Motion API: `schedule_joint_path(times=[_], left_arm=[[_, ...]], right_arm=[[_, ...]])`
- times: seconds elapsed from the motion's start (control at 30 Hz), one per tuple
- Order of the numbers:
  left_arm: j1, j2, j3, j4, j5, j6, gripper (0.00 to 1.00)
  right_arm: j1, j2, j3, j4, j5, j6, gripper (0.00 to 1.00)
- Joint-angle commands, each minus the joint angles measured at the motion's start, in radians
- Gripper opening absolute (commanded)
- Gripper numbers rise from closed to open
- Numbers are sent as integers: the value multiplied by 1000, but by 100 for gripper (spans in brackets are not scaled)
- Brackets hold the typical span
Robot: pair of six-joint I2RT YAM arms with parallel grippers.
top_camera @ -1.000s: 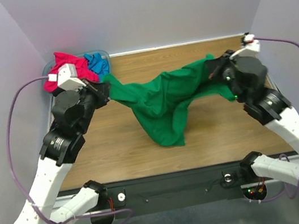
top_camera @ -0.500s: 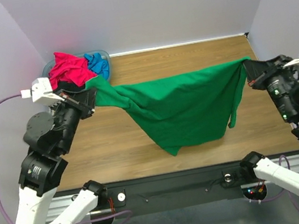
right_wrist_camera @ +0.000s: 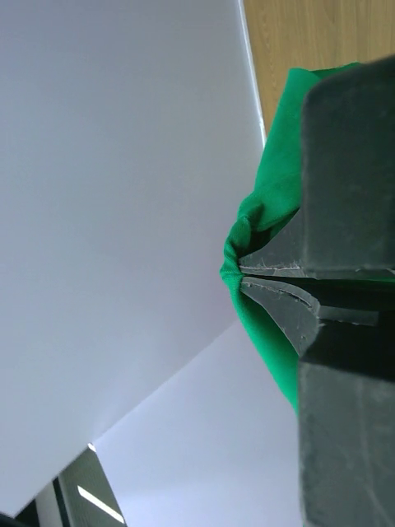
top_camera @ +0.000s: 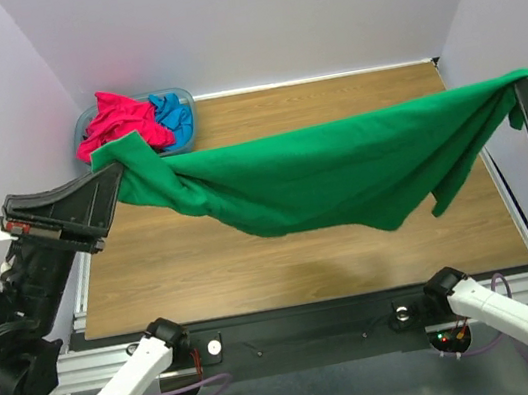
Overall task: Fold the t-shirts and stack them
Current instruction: Flatten the tshirt out
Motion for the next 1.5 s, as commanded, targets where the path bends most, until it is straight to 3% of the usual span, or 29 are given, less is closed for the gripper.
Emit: schedule_joint_path(times=[0.0, 0.13, 0.2, 0.3, 0.33, 0.37, 0.4, 0.43, 0.47, 0.5, 0.57, 0.6, 0.63, 0.77, 0.83, 1.07, 1.17, 1.3, 1.47], left_arm=[[-1, 43, -63, 34, -118, -8, 0], [-1, 117, -204, 25, -346, -45, 0], [-1, 198, -308, 2, -536, -71, 0], [37, 345, -445, -47, -641, -173, 0], [101, 426, -502, -67, -573, -212, 16], [127, 427, -502, -72, -572, -215, 36], [159, 497, -560, -70, -487, -220, 56], [179, 528, -583, -85, -461, -241, 72], [190, 548, -602, -99, -457, -250, 96], [193, 570, -628, -127, -480, -255, 98], [193, 539, -654, -148, -505, -269, 98], [193, 515, -666, -150, -503, -269, 98], [193, 489, -676, -141, -500, -269, 98], [193, 332, -725, -75, -451, -238, 99], [193, 305, -752, -27, -431, -215, 99], [192, 362, -749, 132, -316, -141, 99], [186, 487, -700, 229, -171, -105, 99], [167, 732, -555, 341, -137, -33, 99], [166, 1026, -316, 347, -95, 37, 98]], right_arm=[[-5, 81, -9, -10, 182, -46, 0], [-3, 245, -99, -8, 388, -64, 0], [-5, 341, -147, -2, 543, -60, 0], [-30, 572, -227, 54, 649, -72, 0], [-90, 703, -228, 80, 543, -82, 1], [-91, 704, -227, 96, 542, -83, 1], [-163, 824, -222, 108, 414, -57, 1], [-196, 881, -209, 116, 342, -58, 6], [-219, 930, -172, 117, 283, -56, 10], [-239, 1016, -157, 114, 231, -72, 18], [-239, 1058, -140, 94, 194, -79, 47], [-239, 1058, -150, 96, 185, -81, 87], [-241, 1055, -161, 96, 174, -76, 100], [-239, 936, -276, 96, 47, -64, 100], [-238, 861, -414, 97, -19, -27, 100], [-118, 543, -891, 148, -188, 121, 100], [-98, 491, -1007, 175, -225, 175, 100], [-98, 506, -1052, 189, -199, 204, 100], [-98, 585, -1069, 206, -123, 244, 100]])
